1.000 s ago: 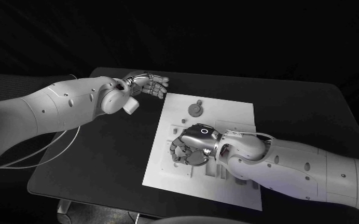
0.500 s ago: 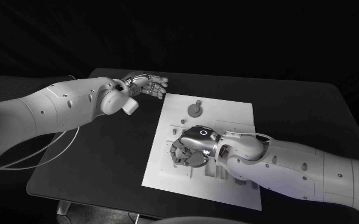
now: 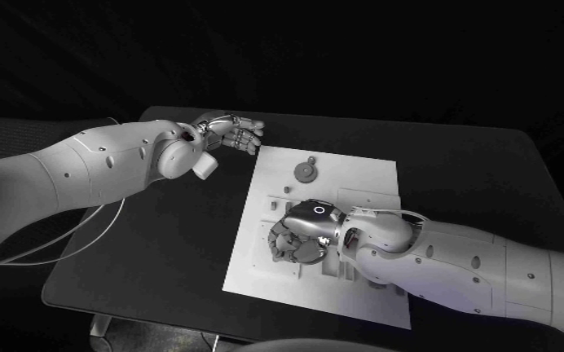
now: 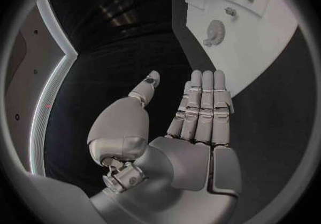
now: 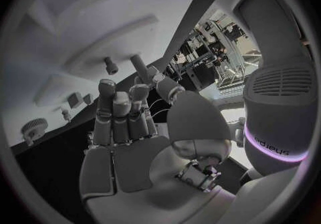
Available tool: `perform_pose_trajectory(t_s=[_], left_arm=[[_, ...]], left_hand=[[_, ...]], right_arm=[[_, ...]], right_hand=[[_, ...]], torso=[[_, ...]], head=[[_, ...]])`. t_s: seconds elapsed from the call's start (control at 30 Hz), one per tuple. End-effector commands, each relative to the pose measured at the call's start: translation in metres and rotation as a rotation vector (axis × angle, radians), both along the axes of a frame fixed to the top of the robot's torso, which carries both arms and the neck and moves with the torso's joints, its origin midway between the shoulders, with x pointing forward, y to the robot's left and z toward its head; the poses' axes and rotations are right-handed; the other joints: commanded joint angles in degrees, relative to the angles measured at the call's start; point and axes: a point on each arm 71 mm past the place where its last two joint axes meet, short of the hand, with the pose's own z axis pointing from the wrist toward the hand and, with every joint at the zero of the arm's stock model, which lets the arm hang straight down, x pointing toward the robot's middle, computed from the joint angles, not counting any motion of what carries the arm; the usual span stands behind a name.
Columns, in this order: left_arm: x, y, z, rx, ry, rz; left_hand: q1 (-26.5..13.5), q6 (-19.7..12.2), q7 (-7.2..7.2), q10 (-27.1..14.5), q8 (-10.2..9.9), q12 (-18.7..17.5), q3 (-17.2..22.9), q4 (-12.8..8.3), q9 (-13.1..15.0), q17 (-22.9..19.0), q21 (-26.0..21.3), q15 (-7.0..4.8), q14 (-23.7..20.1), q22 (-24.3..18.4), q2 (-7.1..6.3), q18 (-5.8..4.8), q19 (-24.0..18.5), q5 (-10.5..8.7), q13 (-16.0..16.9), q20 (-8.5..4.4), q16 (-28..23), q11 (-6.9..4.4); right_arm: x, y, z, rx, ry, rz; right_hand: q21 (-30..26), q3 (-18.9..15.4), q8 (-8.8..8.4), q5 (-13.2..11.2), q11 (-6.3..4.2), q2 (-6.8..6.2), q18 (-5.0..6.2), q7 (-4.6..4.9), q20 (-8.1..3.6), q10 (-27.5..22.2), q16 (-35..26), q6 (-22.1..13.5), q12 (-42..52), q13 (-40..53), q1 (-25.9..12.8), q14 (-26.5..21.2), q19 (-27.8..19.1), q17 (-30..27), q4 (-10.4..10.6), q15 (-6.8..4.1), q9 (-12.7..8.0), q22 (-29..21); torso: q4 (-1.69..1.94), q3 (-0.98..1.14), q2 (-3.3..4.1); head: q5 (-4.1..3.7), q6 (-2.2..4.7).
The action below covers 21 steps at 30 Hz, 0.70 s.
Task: Assemble the parts on the task board
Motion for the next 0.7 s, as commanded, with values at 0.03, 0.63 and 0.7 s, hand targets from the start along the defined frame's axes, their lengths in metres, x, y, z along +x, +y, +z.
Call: perform_pose_trajectory(t_s=[0.03,0.63,0.7], left_arm=[[-0.0001,-0.0025,0.0008,-0.002,-0.002,-0.006],[-0.0003,-0.0023,0.0007,-0.001,-0.001,-0.006],[-0.0004,-0.002,0.0006,-0.001,0.0,-0.006]], left_hand=[[-0.05,0.23,0.0,-0.43,0.14,0.25,-0.22,0.14,-0.06,0.02,0.09,0.11,0.1,-0.08,0.28,0.99,0.08,0.05,0.1,-0.02,-0.2,0.0],[-0.01,0.24,0.0,-0.42,0.13,0.28,-0.2,0.15,-0.11,0.03,0.1,0.1,0.13,-0.11,0.31,0.99,0.1,0.05,0.13,-0.03,-0.2,-0.01],[-0.01,0.23,0.0,-0.42,0.12,0.28,-0.2,0.15,-0.11,0.03,0.1,0.1,0.13,-0.11,0.31,0.99,0.11,0.05,0.13,-0.03,-0.2,-0.01]], right_arm=[[-0.0032,0.0023,-0.003,-0.01,0.023,0.017],[-0.0047,0.0038,-0.0063,-0.009,0.028,0.015],[-0.0045,0.0044,-0.0062,-0.008,0.026,0.014]], right_hand=[[0.12,0.36,0.87,0.2,0.02,0.34,0.79,0.84,-0.02,0.18,-0.09,1.51,-0.29,-0.04,0.13,0.51,0.22,-0.09,-0.07,-0.87,3.54,0.6],[0.07,0.39,0.81,0.21,0.03,0.43,0.79,0.85,-0.01,0.16,-0.14,1.49,-0.34,0.0,0.09,0.49,0.16,-0.1,-0.09,-0.85,3.55,0.58],[0.07,0.39,0.81,0.22,0.03,0.44,0.79,0.85,0.0,0.16,-0.15,1.49,-0.34,0.0,0.09,0.49,0.16,-0.1,-0.09,-0.85,3.56,0.58]], torso=[[0.08,-0.02,0.02],[0.04,-0.03,0.01],[0.06,-0.03,0.0]], head=[[0.11,-0.11],[0.18,-0.25],[0.19,-0.25]])
